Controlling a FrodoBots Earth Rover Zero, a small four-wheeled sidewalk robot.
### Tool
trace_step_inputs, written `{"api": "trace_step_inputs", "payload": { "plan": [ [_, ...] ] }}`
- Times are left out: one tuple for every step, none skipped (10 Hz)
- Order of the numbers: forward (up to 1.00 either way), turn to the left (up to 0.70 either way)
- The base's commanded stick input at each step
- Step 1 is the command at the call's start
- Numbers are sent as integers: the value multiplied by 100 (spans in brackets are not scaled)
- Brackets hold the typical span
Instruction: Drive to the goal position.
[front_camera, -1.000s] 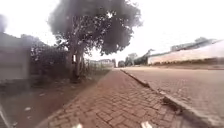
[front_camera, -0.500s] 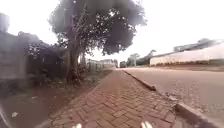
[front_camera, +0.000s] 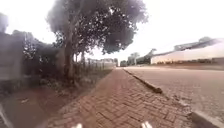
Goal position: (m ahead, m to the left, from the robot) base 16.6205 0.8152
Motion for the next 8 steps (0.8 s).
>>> {"api": "trace_step_inputs", "payload": {
  "plan": [
    [70,5],
    [70,8],
    [70,15],
    [70,11],
    [70,9],
    [70,10],
    [70,11],
    [70,13]
  ]
}}
